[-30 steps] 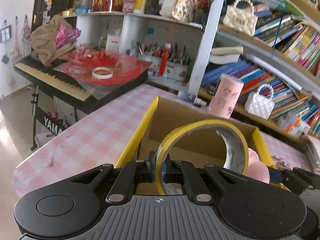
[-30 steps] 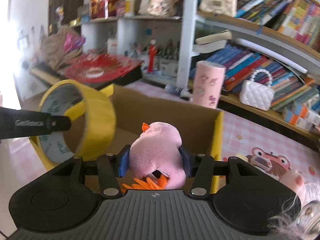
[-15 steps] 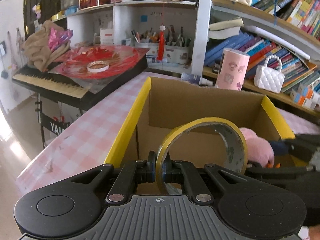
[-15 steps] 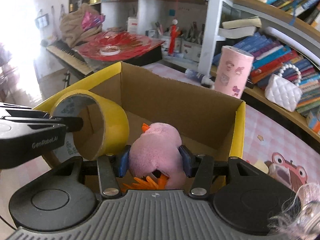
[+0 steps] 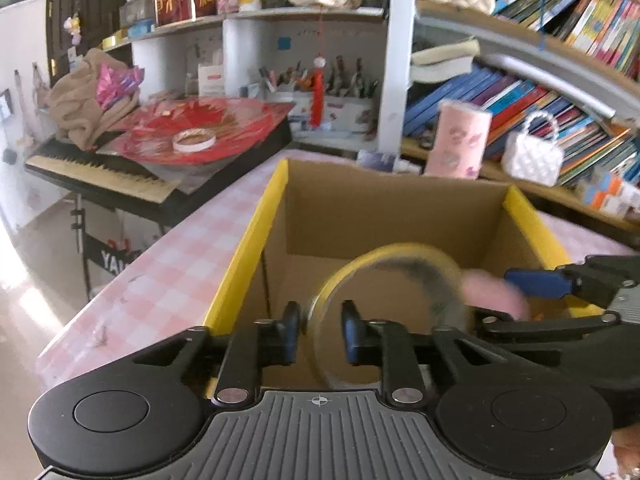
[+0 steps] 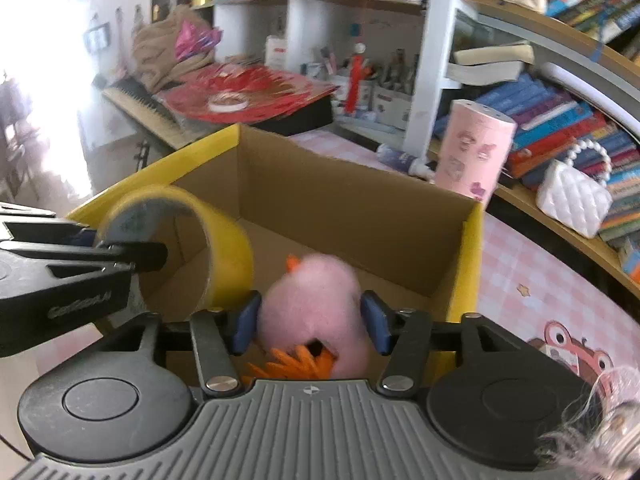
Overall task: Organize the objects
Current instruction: 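Open both grippers to drop the tape roll and pig into the box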
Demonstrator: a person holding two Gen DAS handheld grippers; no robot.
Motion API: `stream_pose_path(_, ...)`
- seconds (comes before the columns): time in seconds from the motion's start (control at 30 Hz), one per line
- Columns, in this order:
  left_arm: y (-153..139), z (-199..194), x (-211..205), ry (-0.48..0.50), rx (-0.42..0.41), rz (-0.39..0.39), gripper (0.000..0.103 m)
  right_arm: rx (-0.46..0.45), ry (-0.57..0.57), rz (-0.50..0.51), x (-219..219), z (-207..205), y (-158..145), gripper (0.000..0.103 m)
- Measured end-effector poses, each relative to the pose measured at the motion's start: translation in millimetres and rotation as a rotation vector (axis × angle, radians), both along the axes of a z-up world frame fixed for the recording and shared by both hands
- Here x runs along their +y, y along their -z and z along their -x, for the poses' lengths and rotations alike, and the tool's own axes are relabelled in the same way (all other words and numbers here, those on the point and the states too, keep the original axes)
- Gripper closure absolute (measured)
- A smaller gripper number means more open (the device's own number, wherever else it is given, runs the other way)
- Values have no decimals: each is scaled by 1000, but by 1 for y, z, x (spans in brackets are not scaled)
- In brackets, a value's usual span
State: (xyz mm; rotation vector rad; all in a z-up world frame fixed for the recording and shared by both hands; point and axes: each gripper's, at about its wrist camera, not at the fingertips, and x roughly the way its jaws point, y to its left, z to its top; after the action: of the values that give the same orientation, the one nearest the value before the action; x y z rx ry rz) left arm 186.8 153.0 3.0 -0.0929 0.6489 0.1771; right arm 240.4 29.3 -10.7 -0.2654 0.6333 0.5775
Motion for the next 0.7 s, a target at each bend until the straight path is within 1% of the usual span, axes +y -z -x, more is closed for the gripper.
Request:
stream_pose_path(0.03, -3, 4, -2, -8, -17, -11, 56, 4, 8, -15, -3, 1, -1, 44)
stream_pose_path(0.07, -6, 9, -4, -20, -41, -25, 47, 3, 14, -29, -6, 4, -3, 43)
stream_pose_path(0.1, -10, 14, -4, -23, -67, -31, 43, -2, 24, -36, -9, 7, -5, 43)
stream_pose_path(0.23, -28, 34, -2, -15, -129, -19, 39, -39, 37, -60, -15, 24, -16, 42)
stream_pose_path(0.3, -35, 44, 0, -17, -156, -18, 33, -65, 45, -72, -17, 35, -23, 40)
stream_pose_path(0.37, -40, 54, 1, -15, -174, -14, 32, -91, 61, -76, -19, 45, -29, 37)
stream_pose_path(0.43, -43, 63, 2, -11, -180, -14, 30, -109, 76, -78, -21, 56, -34, 37)
stream_pose_path(0.5, -44, 71, 2, -7, -186, -17, 25, -119, 96, -79, -22, 65, -38, 36)
stream_pose_path(0.7, -39, 94, 6, 0, -158, -14, 20, -135, 171, -80, -30, 94, -44, 32)
